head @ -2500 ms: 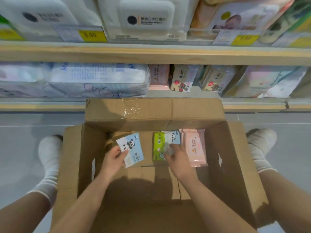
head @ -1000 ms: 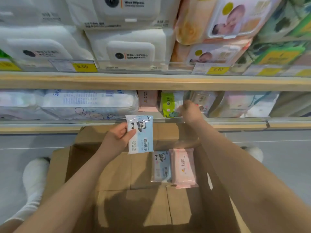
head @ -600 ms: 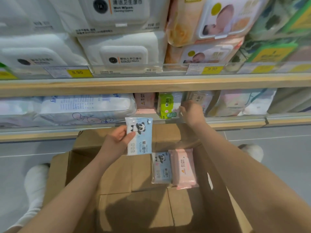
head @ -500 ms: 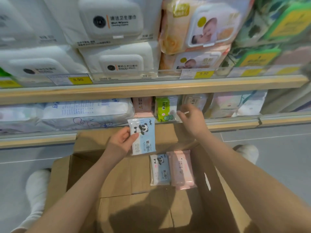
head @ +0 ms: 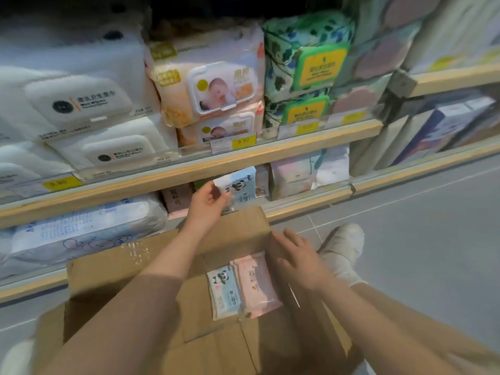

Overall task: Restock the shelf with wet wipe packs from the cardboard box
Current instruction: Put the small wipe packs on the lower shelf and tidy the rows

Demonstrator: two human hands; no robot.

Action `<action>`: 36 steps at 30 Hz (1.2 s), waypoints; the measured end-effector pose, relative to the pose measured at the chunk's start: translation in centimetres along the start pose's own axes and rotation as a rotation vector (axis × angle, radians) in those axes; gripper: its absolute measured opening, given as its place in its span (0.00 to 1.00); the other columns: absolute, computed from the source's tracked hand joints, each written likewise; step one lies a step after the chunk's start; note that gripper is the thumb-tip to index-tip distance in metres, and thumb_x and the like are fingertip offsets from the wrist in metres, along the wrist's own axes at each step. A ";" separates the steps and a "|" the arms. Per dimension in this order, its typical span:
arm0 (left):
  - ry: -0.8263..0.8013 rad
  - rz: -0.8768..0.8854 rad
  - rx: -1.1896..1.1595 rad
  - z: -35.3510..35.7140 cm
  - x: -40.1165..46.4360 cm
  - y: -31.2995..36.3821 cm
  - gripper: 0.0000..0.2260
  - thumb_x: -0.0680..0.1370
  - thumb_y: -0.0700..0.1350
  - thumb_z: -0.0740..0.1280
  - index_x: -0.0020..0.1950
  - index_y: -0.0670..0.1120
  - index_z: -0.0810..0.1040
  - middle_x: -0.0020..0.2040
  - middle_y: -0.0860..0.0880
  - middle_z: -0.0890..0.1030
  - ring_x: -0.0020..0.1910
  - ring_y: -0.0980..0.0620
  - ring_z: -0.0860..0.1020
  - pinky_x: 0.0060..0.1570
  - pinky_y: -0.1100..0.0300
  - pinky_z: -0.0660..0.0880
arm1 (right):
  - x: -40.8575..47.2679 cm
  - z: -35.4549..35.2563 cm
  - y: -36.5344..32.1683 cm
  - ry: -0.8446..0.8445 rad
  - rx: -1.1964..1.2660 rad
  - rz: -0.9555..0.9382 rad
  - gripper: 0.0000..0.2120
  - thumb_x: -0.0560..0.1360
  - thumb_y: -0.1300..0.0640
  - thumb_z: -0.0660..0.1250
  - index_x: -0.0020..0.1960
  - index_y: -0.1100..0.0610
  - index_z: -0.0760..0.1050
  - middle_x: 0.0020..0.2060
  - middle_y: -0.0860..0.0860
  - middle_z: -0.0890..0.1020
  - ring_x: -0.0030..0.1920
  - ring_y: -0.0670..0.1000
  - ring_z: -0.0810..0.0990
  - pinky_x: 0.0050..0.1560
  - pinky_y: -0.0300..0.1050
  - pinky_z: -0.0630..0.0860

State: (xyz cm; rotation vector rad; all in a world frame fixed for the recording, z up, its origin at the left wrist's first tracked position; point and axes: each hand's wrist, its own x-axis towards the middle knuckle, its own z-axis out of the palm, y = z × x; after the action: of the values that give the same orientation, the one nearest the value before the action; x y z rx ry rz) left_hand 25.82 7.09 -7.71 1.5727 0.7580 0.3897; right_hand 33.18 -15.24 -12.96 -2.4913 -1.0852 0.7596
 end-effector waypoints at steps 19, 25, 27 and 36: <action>-0.026 -0.160 0.244 6.5 8.8 -8.4 0.06 0.78 0.38 0.61 0.47 0.47 0.76 0.46 0.46 0.81 0.49 0.45 0.80 0.55 0.44 0.76 | 1.2 1.6 1.8 0.148 0.110 -0.126 0.23 0.81 0.51 0.54 0.74 0.42 0.56 0.72 0.45 0.61 0.70 0.45 0.57 0.66 0.36 0.52; -0.001 -0.087 0.373 6.9 7.9 -8.3 0.11 0.78 0.38 0.63 0.60 0.39 0.76 0.58 0.42 0.80 0.58 0.47 0.78 0.55 0.59 0.73 | 1.2 1.5 1.8 0.137 0.104 -0.130 0.23 0.81 0.50 0.54 0.74 0.42 0.56 0.73 0.46 0.60 0.71 0.45 0.57 0.66 0.36 0.52; 0.022 -0.035 0.422 6.3 7.0 -7.9 0.17 0.78 0.39 0.64 0.66 0.38 0.72 0.62 0.41 0.77 0.61 0.48 0.75 0.58 0.60 0.71 | 1.1 1.4 1.7 0.134 0.090 -0.133 0.23 0.80 0.50 0.55 0.74 0.42 0.56 0.73 0.46 0.60 0.71 0.46 0.57 0.66 0.37 0.53; -0.072 0.391 0.628 -2.2 -8.1 -7.1 0.12 0.78 0.42 0.64 0.61 0.46 0.76 0.59 0.54 0.75 0.58 0.61 0.72 0.62 0.65 0.67 | -1.4 1.1 -1.2 0.313 -0.023 -0.237 0.21 0.76 0.50 0.58 0.68 0.53 0.69 0.64 0.50 0.71 0.63 0.49 0.69 0.62 0.42 0.68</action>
State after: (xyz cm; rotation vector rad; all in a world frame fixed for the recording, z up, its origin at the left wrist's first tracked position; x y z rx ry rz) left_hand 16.78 3.34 -12.83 2.3290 0.5355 0.3950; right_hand 31.04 -15.45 -12.82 -2.3396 -1.2427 0.2801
